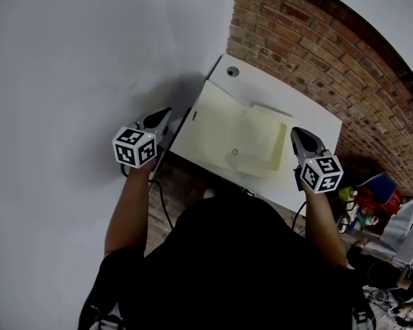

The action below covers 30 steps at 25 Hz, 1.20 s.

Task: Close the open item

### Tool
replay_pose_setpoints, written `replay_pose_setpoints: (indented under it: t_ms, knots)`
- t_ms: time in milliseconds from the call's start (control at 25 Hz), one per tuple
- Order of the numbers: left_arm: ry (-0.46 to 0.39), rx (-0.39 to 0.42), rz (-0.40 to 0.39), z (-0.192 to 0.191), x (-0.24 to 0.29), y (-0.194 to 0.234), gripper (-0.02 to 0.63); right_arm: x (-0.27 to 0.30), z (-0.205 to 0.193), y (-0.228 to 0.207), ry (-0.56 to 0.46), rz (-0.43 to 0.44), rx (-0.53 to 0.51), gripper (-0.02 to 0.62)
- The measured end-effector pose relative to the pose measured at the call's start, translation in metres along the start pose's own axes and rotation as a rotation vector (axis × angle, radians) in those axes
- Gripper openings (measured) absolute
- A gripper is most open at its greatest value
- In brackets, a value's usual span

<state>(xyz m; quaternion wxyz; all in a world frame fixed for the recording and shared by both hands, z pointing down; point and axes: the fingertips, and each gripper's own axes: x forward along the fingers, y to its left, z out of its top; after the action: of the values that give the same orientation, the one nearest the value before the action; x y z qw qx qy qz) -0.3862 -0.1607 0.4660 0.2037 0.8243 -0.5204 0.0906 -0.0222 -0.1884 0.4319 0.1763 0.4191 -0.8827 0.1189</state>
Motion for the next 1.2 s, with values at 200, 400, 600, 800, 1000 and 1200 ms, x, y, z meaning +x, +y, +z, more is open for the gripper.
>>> replay_pose_setpoints:
  t_ms: [200, 400, 600, 800, 1000, 1200]
  knots:
    - [0.037, -0.014, 0.008, -0.014, 0.015, 0.005, 0.003, 0.012, -0.009, -0.010, 0.013, 0.000, 0.001, 0.002]
    - [0.060, -0.031, 0.009, -0.025, 0.025, 0.005, 0.003, 0.016, -0.020, -0.019, 0.028, -0.005, 0.025, 0.002]
    - [0.116, -0.050, -0.002, -0.048, 0.041, 0.008, 0.003, 0.016, -0.024, -0.022, 0.029, -0.010, 0.031, 0.002]
    - [0.173, -0.045, -0.009, -0.069, 0.059, 0.010, 0.006, 0.014, -0.027, -0.025, 0.033, -0.017, 0.034, 0.002]
    - [0.227, -0.047, -0.028, -0.083, 0.076, 0.005, 0.008, 0.011, -0.033, -0.030, 0.044, -0.020, 0.043, 0.002]
    - [0.284, -0.063, -0.036, -0.100, 0.090, 0.006, 0.035, 0.010, -0.038, -0.030, 0.050, -0.017, 0.049, 0.002]
